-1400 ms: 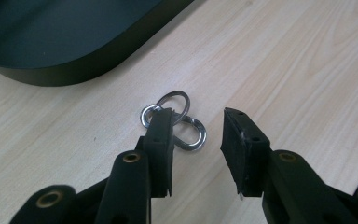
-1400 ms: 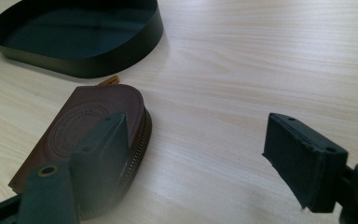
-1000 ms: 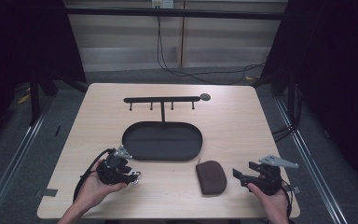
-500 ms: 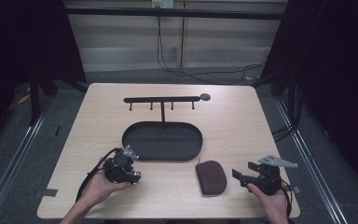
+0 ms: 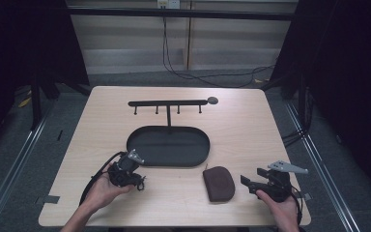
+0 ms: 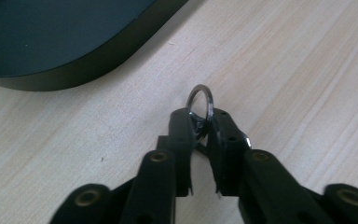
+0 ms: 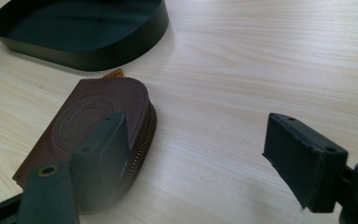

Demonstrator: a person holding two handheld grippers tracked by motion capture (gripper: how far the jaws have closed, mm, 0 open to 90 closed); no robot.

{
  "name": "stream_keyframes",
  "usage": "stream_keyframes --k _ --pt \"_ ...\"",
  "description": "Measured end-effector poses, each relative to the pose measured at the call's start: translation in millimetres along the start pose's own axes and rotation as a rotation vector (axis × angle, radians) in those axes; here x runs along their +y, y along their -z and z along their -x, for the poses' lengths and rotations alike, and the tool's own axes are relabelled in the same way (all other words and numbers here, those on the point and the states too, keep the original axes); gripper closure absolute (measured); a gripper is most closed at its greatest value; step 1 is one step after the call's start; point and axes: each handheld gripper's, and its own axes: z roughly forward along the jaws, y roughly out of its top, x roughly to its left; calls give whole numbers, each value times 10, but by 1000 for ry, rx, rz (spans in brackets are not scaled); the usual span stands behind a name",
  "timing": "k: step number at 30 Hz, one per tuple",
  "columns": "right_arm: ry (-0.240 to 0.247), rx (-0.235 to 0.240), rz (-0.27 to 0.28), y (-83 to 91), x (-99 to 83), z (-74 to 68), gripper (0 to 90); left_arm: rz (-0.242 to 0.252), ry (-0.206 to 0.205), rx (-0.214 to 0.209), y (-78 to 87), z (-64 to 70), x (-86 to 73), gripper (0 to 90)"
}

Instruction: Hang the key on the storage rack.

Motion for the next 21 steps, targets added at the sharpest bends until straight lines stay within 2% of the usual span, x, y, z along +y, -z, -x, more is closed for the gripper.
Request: stream_keyframes --k 3,5,12,16,21 --pt "1 0 -2 -2 0 0 220 1 0 -8 7 -13 3 872" --pt "0 0 -3 -3 0 0 220 -4 3 -29 13 -32 4 887" --pt "-3 0 -5 -5 0 0 220 -19 14 -47 30 -54 -2 893" --pt "-4 -1 -5 -5 0 0 220 -6 24 -66 69 -68 -13 893" --pt "-2 -2 -5 -4 -1 -1 220 -14 -14 -62 133 -50 -1 893"
